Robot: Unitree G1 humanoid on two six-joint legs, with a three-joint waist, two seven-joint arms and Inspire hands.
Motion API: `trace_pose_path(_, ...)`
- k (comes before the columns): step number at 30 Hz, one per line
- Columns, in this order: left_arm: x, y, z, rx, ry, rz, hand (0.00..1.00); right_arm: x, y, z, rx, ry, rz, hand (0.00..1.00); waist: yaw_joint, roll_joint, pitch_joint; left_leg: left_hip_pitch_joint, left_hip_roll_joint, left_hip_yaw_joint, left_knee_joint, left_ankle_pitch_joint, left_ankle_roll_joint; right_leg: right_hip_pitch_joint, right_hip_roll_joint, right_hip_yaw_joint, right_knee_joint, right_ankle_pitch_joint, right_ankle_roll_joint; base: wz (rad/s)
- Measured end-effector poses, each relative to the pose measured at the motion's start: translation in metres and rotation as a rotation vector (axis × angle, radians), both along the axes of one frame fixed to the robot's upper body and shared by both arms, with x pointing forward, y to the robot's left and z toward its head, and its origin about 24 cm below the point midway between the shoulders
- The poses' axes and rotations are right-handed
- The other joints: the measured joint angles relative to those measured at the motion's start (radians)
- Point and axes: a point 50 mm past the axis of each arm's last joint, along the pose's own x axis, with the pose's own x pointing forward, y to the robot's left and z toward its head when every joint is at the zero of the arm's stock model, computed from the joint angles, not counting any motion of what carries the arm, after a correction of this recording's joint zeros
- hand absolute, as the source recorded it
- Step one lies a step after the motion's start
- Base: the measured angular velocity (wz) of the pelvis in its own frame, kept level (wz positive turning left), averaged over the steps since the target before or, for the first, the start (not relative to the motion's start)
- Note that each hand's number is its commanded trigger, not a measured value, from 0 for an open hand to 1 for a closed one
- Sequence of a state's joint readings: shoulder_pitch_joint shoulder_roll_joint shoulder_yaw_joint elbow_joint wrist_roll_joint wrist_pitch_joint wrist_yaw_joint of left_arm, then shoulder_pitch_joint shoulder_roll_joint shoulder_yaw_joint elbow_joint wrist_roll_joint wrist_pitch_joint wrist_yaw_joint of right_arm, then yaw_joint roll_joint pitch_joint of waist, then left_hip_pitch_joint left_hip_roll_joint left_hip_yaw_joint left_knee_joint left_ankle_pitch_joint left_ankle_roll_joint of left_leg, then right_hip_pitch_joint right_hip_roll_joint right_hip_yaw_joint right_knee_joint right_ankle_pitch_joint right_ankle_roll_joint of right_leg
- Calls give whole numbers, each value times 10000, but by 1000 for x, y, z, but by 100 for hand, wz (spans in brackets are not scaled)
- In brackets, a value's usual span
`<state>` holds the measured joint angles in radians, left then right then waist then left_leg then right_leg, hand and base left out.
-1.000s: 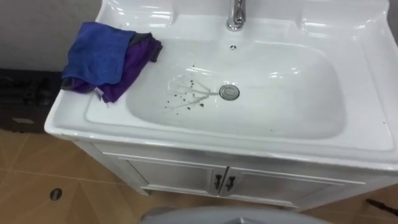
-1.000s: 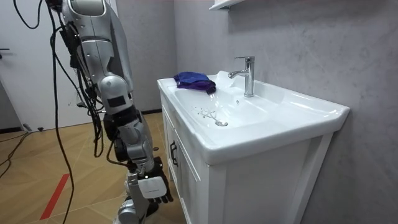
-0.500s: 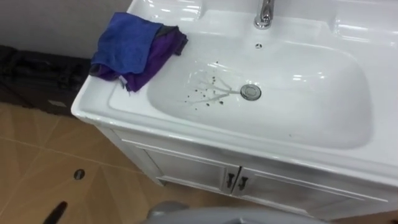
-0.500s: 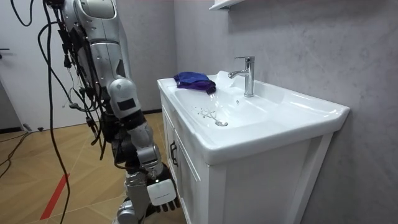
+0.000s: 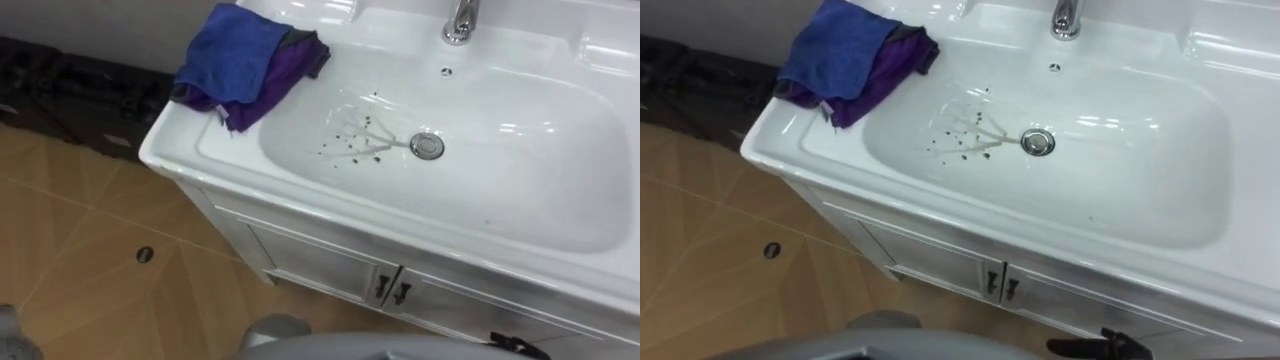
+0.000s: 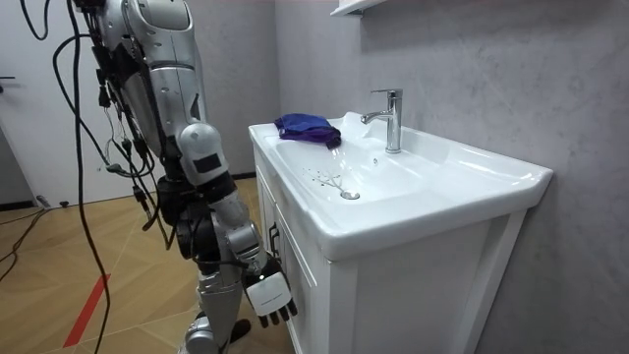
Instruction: Wipe basin
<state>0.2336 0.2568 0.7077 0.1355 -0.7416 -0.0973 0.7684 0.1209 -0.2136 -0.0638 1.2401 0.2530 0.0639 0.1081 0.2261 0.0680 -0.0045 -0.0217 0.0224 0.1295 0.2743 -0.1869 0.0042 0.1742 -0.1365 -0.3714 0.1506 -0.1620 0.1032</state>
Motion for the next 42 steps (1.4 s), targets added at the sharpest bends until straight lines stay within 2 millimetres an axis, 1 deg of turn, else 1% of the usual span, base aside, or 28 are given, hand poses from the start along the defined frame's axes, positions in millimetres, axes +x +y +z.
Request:
trace_pose_path(1, 3, 1, 9, 522, 78, -54, 0, -1, 0, 0, -6, 15, -18, 0, -30, 41, 1, 9, 0, 10, -2, 1, 1, 6, 0, -3, 1, 0, 0, 0)
trace_pose_path(3, 8, 0, 19, 1271, 209, -212, 0, -4, 0, 0, 14, 46, -35, 0, -61, 97, 9, 21, 0, 25, -22, 4, 3, 14, -3, -1, -1, 0, 0, 0)
trace_pose_path(6, 17, -2, 31, 2115, 300, -415, 0, -10, 0, 0, 71, 112, -155, 0, -102, 90, 57, 44, -3, 26, -42, 6, 3, 47, -3, -18, -2, -2, 2, 0)
trace_pose_path(7, 19, -3, 36, 2425, 301, -490, 0, -11, 1, -1, 114, 119, -156, 0, -181, 113, 48, 42, -2, 25, -41, 5, 2, 46, -1, -12, -8, -3, 3, 0)
trace_pose_path(8, 20, -4, 40, 2638, 326, -529, 0, -11, 1, -1, 152, 112, -149, 0, -258, 80, 56, 36, -1, 17, -36, 5, 2, 46, 1, -14, -9, -3, 2, 5)
trace_pose_path(10, 26, -9, 55, 3552, 322, -803, 0, -8, 2, -1, 243, 44, -82, 0, -491, 27, 55, -9, -1, -13, -13, 5, 1, 37, 7, -17, -10, -3, 2, 4)
trace_pose_path(12, 31, -14, 63, 4190, 435, -1016, 0, -6, 2, -1, 277, -13, -63, 0, -611, -33, 90, 31, -2, 5, -20, 5, 2, 62, 5, -4, -10, -3, 2, -2)
trace_pose_path(13, 34, -16, 66, 4482, 548, -1140, 0, -6, 2, -1, 286, -30, -59, 0, -664, -58, 124, 107, -2, 31, -46, 5, 2, 110, 3, 21, -12, -3, 2, -5)
trace_pose_path(14, 37, -17, 67, 4573, 573, -1221, 0, -7, 3, -1, 288, -32, -63, 0, -696, -65, 150, 156, -2, 36, -59, 5, 2, 156, 3, 30, -20, -3, 2, -5)
trace_pose_path(16, 41, -21, 68, 5111, 1007, -1525, 0, -7, 4, -1, 366, -103, -45, 0, -863, -89, 154, 158, -1, 43, -54, 3, 0, 153, 16, 130, -67, -2, 2, -4)
trace_pose_path(20, 51, -30, 69, 5993, 1838, -2133, 0, -8, 3, -1, 349, -130, -72, 0, -962, -56, 136, 126, 5, 84, -51, -1, -5, 148, 35, 153, -171, 4, -8, -2)
trace_pose_path(22, 56, -36, 71, 6916, 2612, -2397, 0, -7, 3, -1, 324, -191, -20, 0, -1097, -48, 119, 152, 11, 85, -53, 0, -9, 170, 45, 224, -169, 5, -9, 0)
trace_pose_path(26, 65, -47, 74, 8222, 3547, -2782, 0, -4, 3, -1, 321, -338, 79, 0, -1272, -48, 91, 186, 6, 101, -56, 5, -6, 196, 36, 344, -168, 6, -10, 0)
trace_pose_path(27, 69, -52, 74, 8691, 3875, -2983, 0, -4, 3, -1, 312, -422, 75, 0, -1344, -46, 93, 190, 6, 112, -80, 4, -6, 195, 36, 443, -170, 6, -10, 0)
trace_pose_path(31, 81, -74, 83, 10207, 4289, -3865, 0, -5, 6, -2, 379, -391, -57, 0, -1564, -110, 85, 178, 4, 119, -98, 4, -8, 173, 37, 447, -181, 5, -10, 0)
trace_pose_path(32, 82, -76, 84, 10367, 4314, -3953, 0, -4, 7, -2, 384, -414, -47, 0, -1622, -114, 85, 178, 4, 120, -99, 4, -7, 170, 37, 450, -180, 5, -10, 0)
trace_pose_path(34, 86, -84, 86, 10959, 4499, -4276, 0, -4, 7, -3, 402, -348, -56, 0, -1688, -156, 94, 272, 5, 226, -176, 16, -17, 153, 23, 475, -181, 5, -10, -12)
trace_pose_path(37, 91, -91, 86, 11557, 4889, -4640, 0, -4, 6, -3, 453, -342, -55, 0, -1777, -194, 60, 345, 7, 294, -188, 14, -19, 165, 16, 529, -177, 6, -10, -8)
trace_pose_path(42, 99, -108, 77, 11631, 4900, -5779, 0, -4, 7, -3, 469, -356, -39, 0, -1887, -257, 63, 361, 5, 295, -187, 13, -20, 171, 19, 670, -172, 6, -10, 0)
